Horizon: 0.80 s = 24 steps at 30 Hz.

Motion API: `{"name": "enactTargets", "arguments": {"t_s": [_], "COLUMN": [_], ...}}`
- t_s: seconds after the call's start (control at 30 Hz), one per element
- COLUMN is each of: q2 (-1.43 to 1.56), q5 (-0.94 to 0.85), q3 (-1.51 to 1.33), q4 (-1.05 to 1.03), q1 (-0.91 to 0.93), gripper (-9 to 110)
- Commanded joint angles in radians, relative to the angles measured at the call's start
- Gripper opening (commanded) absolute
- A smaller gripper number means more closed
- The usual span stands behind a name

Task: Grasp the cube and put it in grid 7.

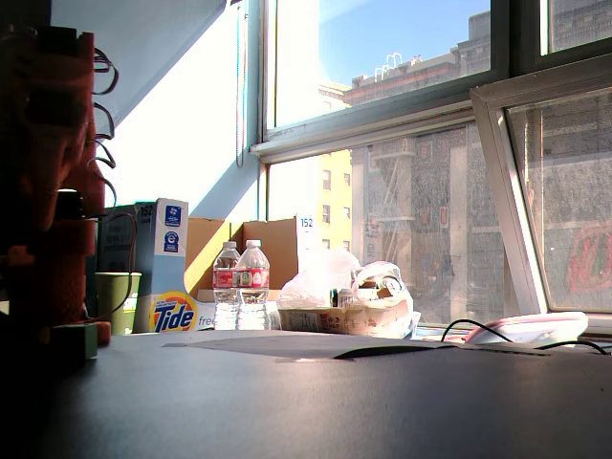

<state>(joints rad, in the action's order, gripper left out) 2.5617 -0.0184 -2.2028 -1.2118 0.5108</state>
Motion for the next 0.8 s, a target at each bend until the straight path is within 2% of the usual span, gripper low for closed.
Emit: {"name": "enactTargets", "arguments": {"t_s": [0.0,0.13,0.27,0.53,0.77], "q2": [-0.08,-0.097,-0.08,-0.141,-0.124], "q5": [-0.012,0.006,0.031,0.091,0.087], "q3": [0.04,-0.061,-0.219,-0.339,-0.373], "q4": [0.018,0.069,0.179,0.296,0.324], "q1": [0.041,0.032,-0.021,-0.095,-0.118], "gripper": [16,37,46,46,40]}}
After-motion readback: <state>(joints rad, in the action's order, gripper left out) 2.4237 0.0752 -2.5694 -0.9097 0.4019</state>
